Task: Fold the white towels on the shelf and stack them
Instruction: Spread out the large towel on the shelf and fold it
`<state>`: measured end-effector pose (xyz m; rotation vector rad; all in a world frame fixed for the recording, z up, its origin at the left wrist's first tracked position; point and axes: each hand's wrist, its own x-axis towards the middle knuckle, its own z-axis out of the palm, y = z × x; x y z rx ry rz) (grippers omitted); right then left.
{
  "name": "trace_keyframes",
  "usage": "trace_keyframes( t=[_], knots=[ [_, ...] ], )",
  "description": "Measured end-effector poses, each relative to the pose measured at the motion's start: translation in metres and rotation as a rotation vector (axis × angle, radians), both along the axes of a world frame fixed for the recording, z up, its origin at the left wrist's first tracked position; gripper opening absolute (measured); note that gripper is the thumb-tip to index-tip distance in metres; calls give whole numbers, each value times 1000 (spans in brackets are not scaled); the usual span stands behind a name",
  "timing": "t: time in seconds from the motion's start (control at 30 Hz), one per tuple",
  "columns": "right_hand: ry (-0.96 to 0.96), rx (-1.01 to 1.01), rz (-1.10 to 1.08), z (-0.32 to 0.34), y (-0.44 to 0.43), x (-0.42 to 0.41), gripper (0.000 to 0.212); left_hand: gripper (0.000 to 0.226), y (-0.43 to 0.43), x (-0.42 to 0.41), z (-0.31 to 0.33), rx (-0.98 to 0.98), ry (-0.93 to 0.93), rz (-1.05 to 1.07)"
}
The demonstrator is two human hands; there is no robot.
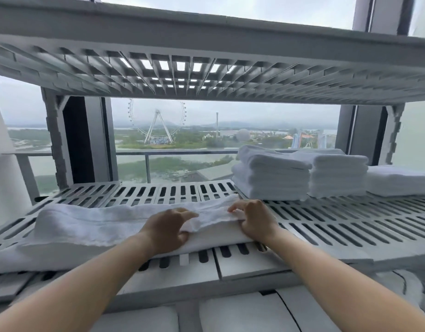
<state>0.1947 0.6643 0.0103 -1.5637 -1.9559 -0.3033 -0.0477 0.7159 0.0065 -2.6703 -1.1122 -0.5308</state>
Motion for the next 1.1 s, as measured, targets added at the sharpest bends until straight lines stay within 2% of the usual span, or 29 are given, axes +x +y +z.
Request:
trace_keyframes(
  t=[0.17, 0.33, 0.6, 0.77, 0.87, 1.0, 1.1],
  knots=[
    [80, 15, 63, 1, 0, 21, 51, 42, 0, 20, -2, 58, -83, -9],
    [113, 31, 107, 3, 2, 32, 33, 40, -2, 26, 0, 70, -99, 92],
    [114, 3, 90, 5, 15, 40, 37, 38, -3, 34, 0, 63, -147, 197],
    [198, -36, 64, 4, 26, 41, 39, 53, -3, 47, 4, 51, -68, 132],
    [221, -42, 86, 3, 30, 41, 43, 49, -4, 66, 12, 130, -45, 73],
    [246, -8, 128, 8, 29, 42, 43, 29, -7, 82, 15, 160, -150, 33],
    [227, -26, 158, 9, 28, 42, 45, 29, -2, 78, 15, 129, -252, 132]
  ],
)
